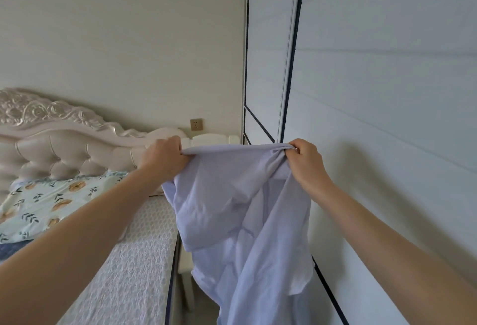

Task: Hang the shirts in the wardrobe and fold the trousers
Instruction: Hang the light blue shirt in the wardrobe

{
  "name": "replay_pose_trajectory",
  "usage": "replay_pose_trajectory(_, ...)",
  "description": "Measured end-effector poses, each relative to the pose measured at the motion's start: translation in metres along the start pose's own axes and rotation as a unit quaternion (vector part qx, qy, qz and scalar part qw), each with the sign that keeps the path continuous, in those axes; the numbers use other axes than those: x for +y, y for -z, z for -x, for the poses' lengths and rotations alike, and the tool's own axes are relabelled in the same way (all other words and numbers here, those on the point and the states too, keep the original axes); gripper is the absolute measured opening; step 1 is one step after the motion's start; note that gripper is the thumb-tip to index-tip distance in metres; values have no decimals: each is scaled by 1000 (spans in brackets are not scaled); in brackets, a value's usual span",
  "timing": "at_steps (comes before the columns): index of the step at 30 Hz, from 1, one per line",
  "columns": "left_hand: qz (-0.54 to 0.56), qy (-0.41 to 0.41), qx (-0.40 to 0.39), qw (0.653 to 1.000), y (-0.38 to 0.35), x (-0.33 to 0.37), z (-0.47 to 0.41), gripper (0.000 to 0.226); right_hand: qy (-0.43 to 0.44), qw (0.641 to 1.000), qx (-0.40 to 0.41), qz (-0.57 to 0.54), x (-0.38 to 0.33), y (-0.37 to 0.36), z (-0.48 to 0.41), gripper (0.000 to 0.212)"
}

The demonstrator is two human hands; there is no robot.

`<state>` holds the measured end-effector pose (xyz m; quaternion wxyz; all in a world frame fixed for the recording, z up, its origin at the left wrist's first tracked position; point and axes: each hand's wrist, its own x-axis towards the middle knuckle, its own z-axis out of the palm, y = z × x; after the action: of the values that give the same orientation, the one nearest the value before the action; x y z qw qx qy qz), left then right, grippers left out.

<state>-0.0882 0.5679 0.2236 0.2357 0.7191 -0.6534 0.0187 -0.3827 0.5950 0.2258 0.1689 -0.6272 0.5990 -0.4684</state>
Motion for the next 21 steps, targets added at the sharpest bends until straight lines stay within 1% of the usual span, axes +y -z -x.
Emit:
replay_pose_trajectory(1,-22,5,-3,1000,-1,0,2,29,6,1000,10,2,1,2,0,20)
replay_pose_trajectory(2,-36,26,-6,999,-4,-3,5,31,10,1000,19,10,3,4,1,19)
replay_pose_trajectory(4,-33,122,-26,992,-8,-9,9,40,16,999,33,29,7,8,1,17)
replay_pose_trajectory(5,25,178,-50,982,-9,-11,10,38,17,998,38,37,10,9,1,16)
replay_pose_trajectory(6,127,227,-80,962,-10,-10,13,32,17,998,39,43,11,9,2,15)
replay_pose_trajectory(7,246,267,-122,924,-11,-7,16,21,18,998,37,44,13,9,3,15)
replay_pose_trajectory(8,352,285,-159,877,-10,0,20,15,17,999,31,38,13,8,4,15)
replay_pose_trajectory(9,429,284,-183,838,-8,7,22,16,18,999,25,29,15,7,6,16)
replay_pose_trajectory(10,487,276,-186,807,-5,13,22,21,20,999,19,21,16,6,8,18)
replay_pose_trajectory(13,614,241,-130,740,1,27,8,28,47,998,19,26,23,4,12,26)
replay_pose_trajectory(14,648,215,-120,720,5,33,4,28,50,998,14,40,26,3,13,27)
replay_pose_trajectory(16,697,174,-117,686,16,44,-3,39,42,997,-13,70,29,3,17,21)
replay_pose_trajectory(17,714,156,-123,671,21,49,-5,44,38,995,-33,86,30,2,18,17)
replay_pose_trajectory(18,733,132,-135,653,26,54,-7,40,40,993,-59,99,29,2,20,19)
replay_pose_trajectory(19,753,115,-145,631,31,61,-10,30,41,988,-97,116,30,1,22,24)
replay_pose_trajectory(20,771,118,-147,608,36,68,-15,24,40,979,-146,134,30,1,25,22)
replay_pose_trajectory(21,783,129,-141,592,40,74,-21,26,36,964,-203,166,28,-1,29,10)
